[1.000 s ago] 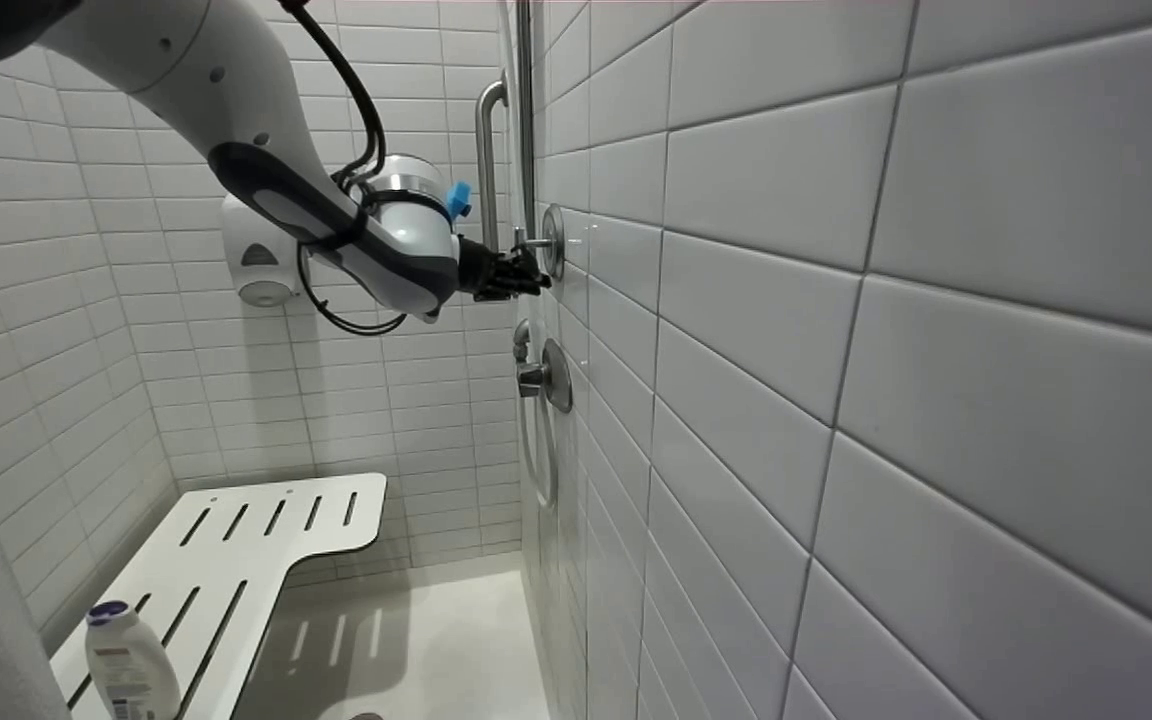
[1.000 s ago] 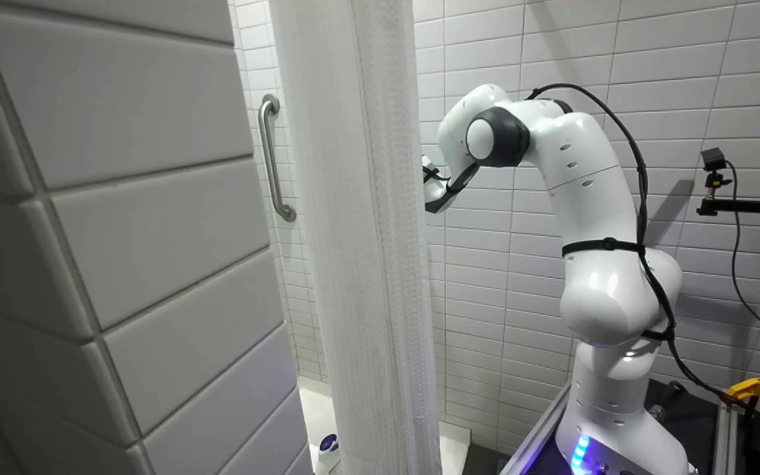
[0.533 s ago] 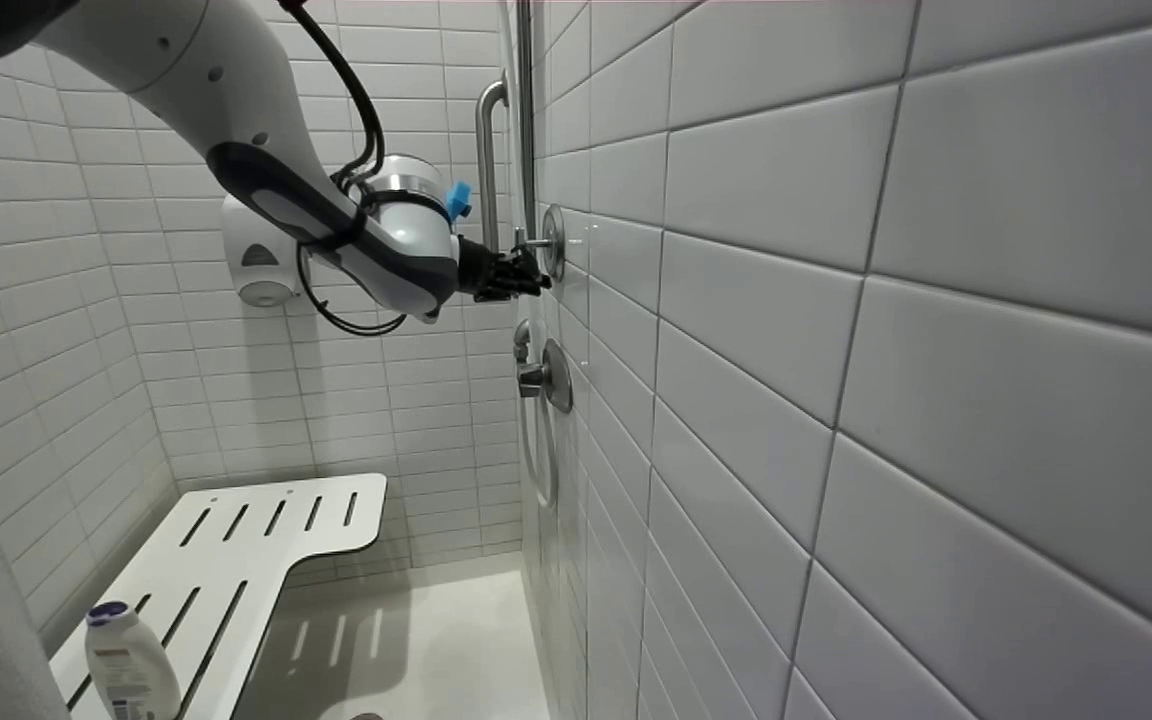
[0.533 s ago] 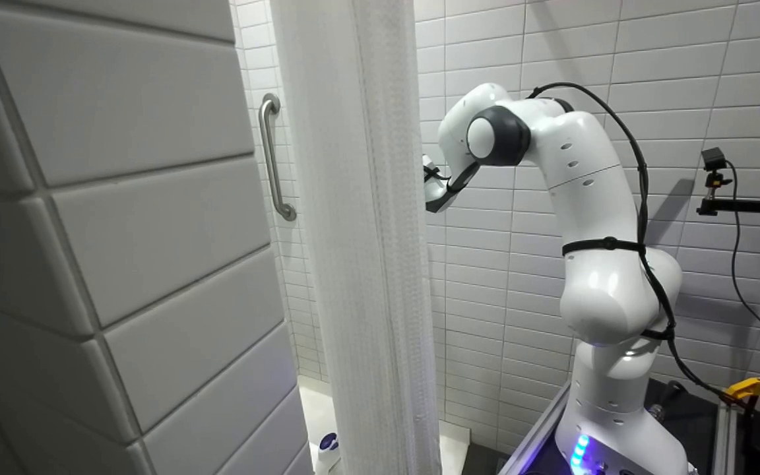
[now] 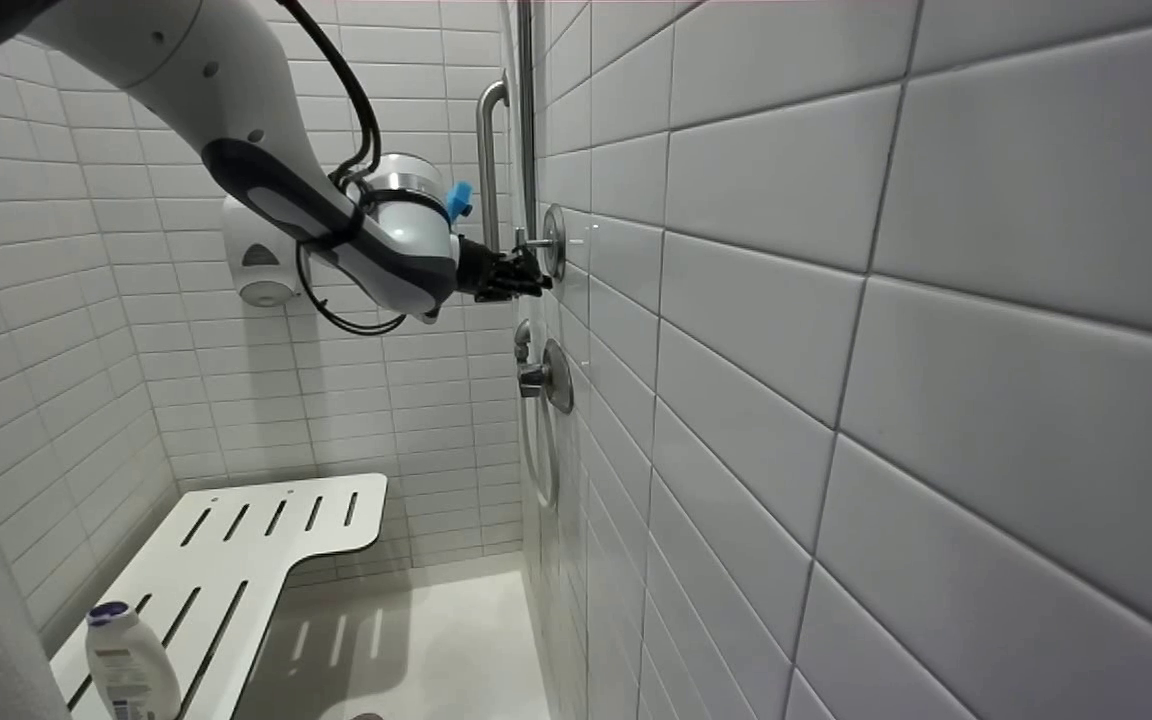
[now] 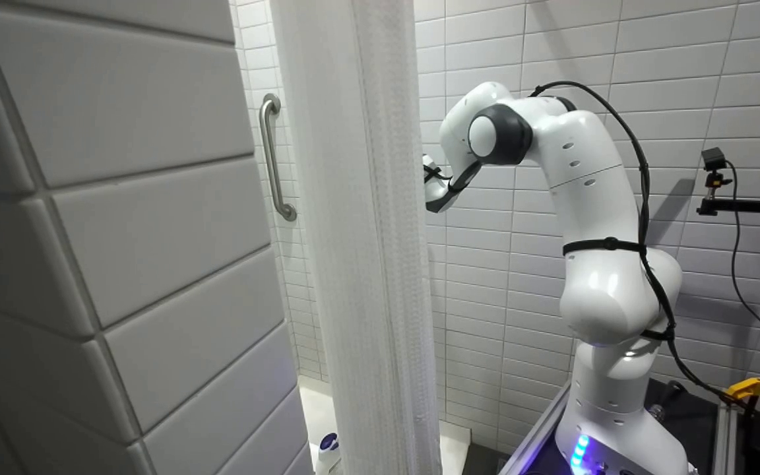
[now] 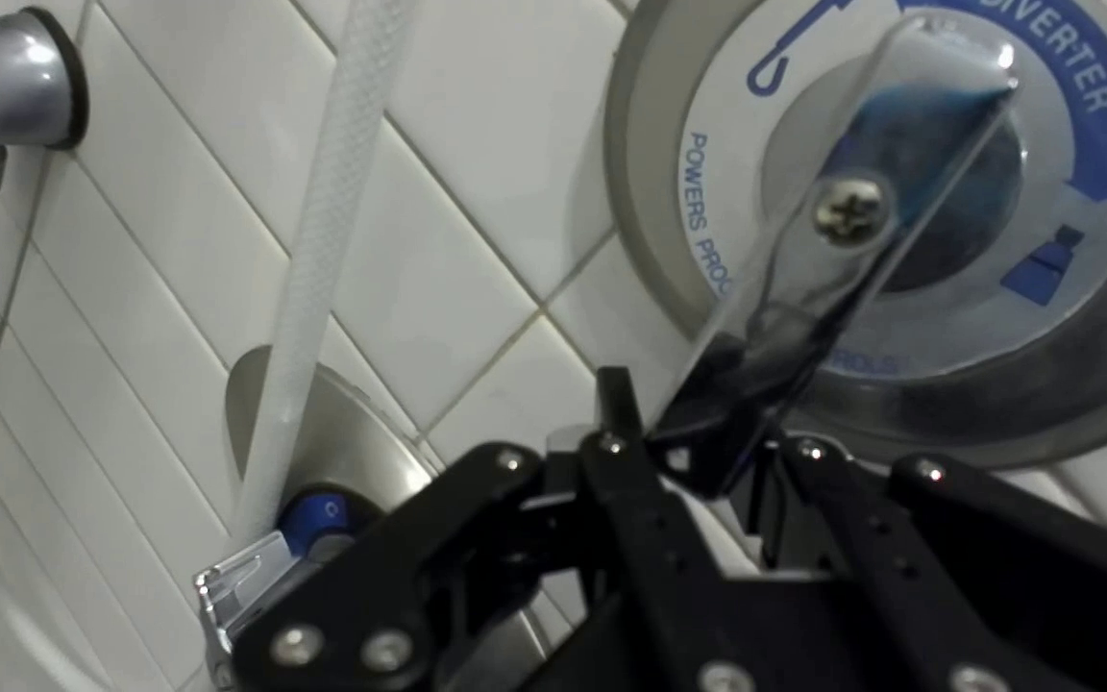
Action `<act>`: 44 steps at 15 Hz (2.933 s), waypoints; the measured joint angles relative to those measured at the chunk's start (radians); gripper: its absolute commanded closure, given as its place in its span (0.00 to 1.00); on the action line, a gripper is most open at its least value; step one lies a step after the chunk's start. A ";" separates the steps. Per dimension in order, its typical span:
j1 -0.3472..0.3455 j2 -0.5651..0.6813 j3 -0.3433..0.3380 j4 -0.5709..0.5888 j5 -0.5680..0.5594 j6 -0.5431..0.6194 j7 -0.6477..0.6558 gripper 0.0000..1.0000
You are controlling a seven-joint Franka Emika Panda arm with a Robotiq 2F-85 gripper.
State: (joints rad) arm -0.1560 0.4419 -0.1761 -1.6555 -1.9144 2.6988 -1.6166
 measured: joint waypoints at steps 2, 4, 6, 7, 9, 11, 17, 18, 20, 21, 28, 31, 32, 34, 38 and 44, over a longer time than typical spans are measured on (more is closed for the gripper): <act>-0.001 0.000 0.000 0.001 0.008 0.007 0.000 0.94; -0.001 0.000 0.000 0.002 0.015 0.009 0.000 0.94; -0.002 0.000 0.000 0.002 0.018 0.009 0.000 0.94; -0.002 0.000 0.000 0.002 0.018 0.009 0.000 0.94; -0.002 0.000 0.000 0.002 0.018 0.008 0.000 0.94; -0.002 0.000 0.000 0.001 0.018 0.006 0.000 0.94; -0.001 -0.003 0.000 -0.003 0.017 0.003 0.000 0.94; -0.001 -0.005 0.000 -0.005 0.017 0.002 0.000 0.94; 0.000 -0.009 0.000 -0.010 0.018 -0.003 0.001 0.94; 0.001 -0.011 0.000 -0.013 0.018 -0.007 0.003 0.94; -0.004 -0.103 -0.016 -0.133 0.033 -0.102 0.017 0.94; -0.008 -0.223 -0.025 -0.238 0.039 -0.157 0.017 0.94; -0.010 -0.259 -0.028 -0.268 0.044 -0.175 0.016 0.49; -0.016 -0.333 -0.034 -0.325 0.056 -0.214 0.014 0.45; -0.034 -0.478 -0.045 -0.416 0.112 -0.261 0.001 0.32; -0.061 -0.594 -0.084 -0.456 0.370 -0.171 -0.082 0.00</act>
State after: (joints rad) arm -0.2170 -0.1519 -0.2600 -2.1112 -1.5446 2.5279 -1.6989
